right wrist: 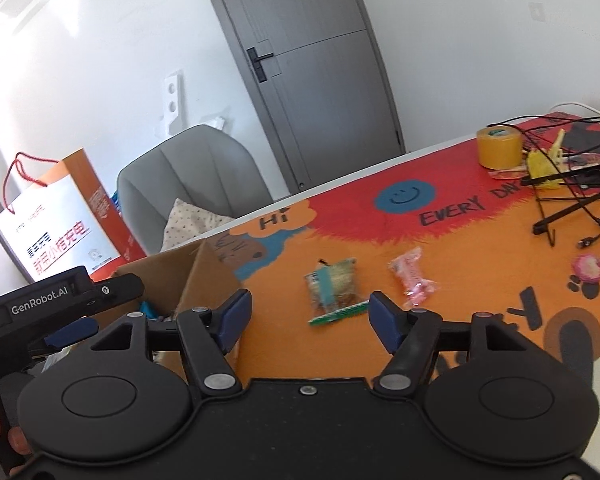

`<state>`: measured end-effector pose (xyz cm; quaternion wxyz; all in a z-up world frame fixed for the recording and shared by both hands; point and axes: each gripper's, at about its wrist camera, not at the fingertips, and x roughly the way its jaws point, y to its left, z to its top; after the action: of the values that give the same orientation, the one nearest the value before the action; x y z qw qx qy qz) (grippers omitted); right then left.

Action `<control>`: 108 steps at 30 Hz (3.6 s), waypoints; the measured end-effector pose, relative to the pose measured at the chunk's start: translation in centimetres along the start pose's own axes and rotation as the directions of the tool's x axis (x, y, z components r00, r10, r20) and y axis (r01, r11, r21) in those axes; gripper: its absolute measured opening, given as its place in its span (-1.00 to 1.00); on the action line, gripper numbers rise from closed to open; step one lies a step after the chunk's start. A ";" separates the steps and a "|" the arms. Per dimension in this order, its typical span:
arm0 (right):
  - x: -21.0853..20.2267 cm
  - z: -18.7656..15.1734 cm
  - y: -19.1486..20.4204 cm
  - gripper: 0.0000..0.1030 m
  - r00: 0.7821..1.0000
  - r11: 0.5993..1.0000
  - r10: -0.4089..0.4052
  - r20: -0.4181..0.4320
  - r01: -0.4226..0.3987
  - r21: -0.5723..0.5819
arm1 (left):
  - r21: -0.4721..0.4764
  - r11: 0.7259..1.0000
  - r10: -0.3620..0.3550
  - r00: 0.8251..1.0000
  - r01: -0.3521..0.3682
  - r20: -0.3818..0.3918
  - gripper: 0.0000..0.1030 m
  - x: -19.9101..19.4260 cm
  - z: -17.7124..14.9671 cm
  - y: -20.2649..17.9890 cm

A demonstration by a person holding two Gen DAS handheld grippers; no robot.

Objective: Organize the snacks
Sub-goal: 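Move the left gripper to the green-banded packet while the right gripper reaches the orange candy, then grasp the green-banded packet with the left gripper while the right gripper grasps the orange candy, then carry the green-banded packet in the left gripper to the box while the right gripper carries the orange candy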

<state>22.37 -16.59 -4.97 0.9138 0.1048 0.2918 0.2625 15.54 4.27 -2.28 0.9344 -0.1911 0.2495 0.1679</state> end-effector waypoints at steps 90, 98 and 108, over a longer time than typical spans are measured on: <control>6.9 -0.8 -9.0 -0.55 0.999 0.998 -0.038 -0.037 0.040 0.056 | 0.143 0.990 0.013 0.980 0.016 -0.199 -0.08 10.0 -3.5 -9.5; 3.1 -0.3 -6.8 -0.55 0.999 0.996 0.022 0.027 -0.024 0.084 | 0.101 0.993 -0.045 0.990 0.059 -0.135 -0.08 5.2 -1.5 -7.6; 0.6 0.2 -1.8 -0.55 0.993 0.995 0.096 0.068 -0.098 0.031 | 0.047 0.998 -0.049 0.997 0.051 -0.059 -0.08 0.1 0.6 -2.3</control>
<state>23.65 -17.82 -5.75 0.9072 0.1433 0.2603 0.2979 16.80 2.57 -1.23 0.9350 -0.1795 0.2754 0.1329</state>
